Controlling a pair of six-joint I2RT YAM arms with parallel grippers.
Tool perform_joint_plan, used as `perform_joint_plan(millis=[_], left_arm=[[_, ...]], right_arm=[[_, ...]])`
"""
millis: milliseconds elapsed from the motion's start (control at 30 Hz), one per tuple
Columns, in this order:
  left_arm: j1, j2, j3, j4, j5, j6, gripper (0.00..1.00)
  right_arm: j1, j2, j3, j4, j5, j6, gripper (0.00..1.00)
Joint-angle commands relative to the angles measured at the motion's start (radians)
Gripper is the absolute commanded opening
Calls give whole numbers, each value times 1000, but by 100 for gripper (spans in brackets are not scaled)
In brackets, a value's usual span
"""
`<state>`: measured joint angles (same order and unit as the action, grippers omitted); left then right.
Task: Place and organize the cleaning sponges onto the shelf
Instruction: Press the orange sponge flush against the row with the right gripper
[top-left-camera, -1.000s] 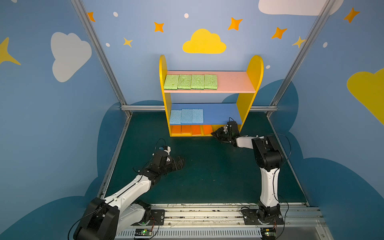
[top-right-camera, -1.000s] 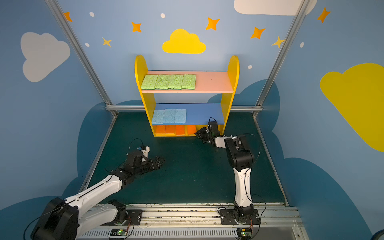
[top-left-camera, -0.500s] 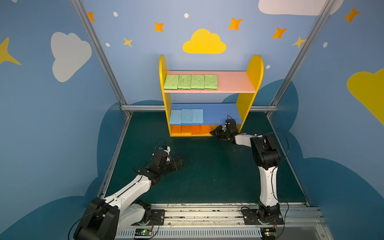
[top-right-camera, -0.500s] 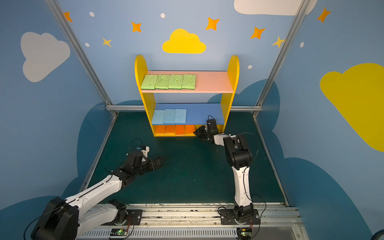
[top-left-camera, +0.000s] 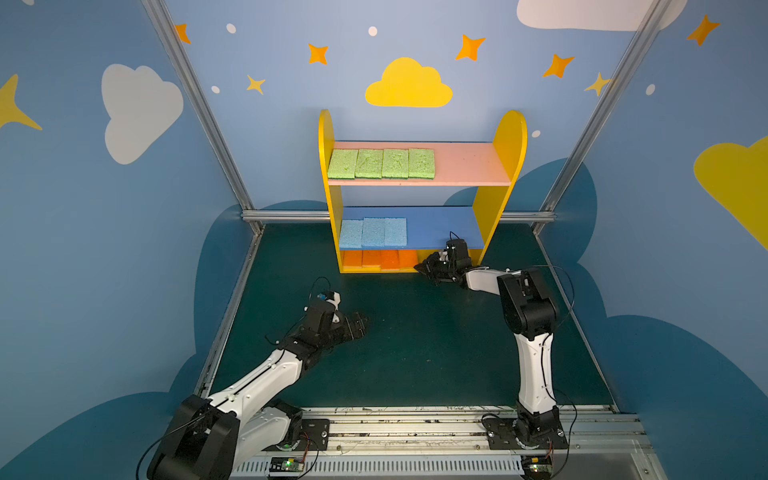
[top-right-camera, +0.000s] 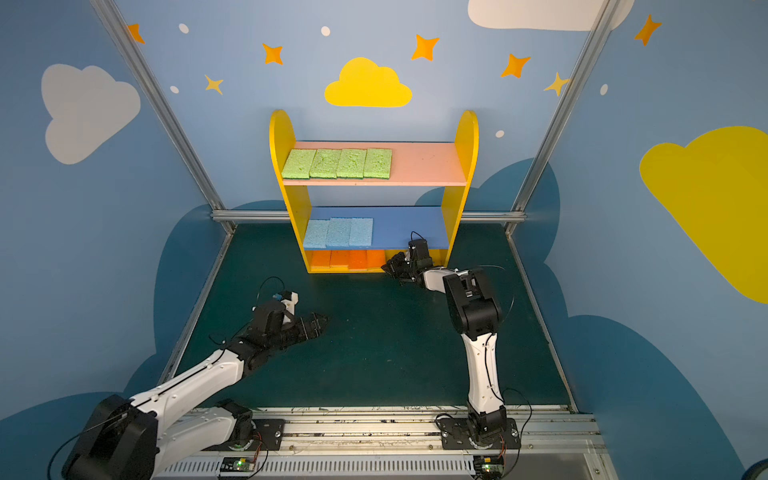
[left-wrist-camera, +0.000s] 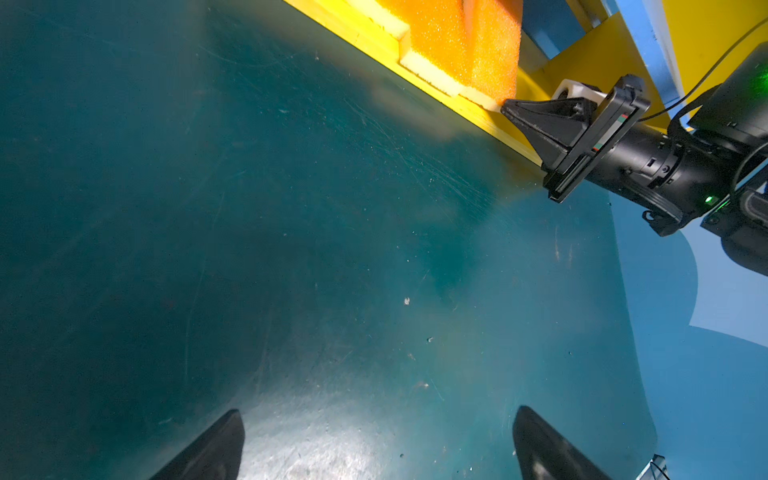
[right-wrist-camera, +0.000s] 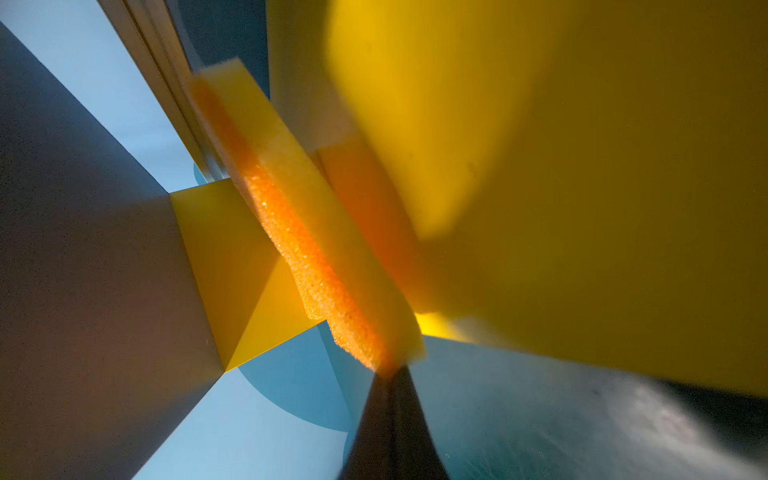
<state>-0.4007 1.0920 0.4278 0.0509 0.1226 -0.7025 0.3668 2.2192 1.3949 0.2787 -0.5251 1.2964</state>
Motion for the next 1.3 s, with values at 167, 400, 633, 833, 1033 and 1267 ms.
perform_joint_plan(millis=[167, 400, 633, 833, 1033, 1267], left_arm=[[5, -13, -11, -9, -3, 14, 99], [6, -7, -14, -3, 0, 10, 100], [5, -5, -17, -2, 0, 9, 99], [6, -15, -23, -6, -2, 8, 100], [5, -21, -30, -3, -6, 8, 99], [5, -23, -30, -2, -3, 7, 100]], right_arm=[[-36, -18, -79, 96, -1, 53, 0], [-36, -26, -67, 81, -14, 41, 0], [-17, -14, -43, 64, -17, 32, 8], [-12, -10, -43, 71, -19, 29, 24], [-12, -18, -41, 72, -29, 13, 30], [-17, -78, -88, 83, -35, -36, 37]])
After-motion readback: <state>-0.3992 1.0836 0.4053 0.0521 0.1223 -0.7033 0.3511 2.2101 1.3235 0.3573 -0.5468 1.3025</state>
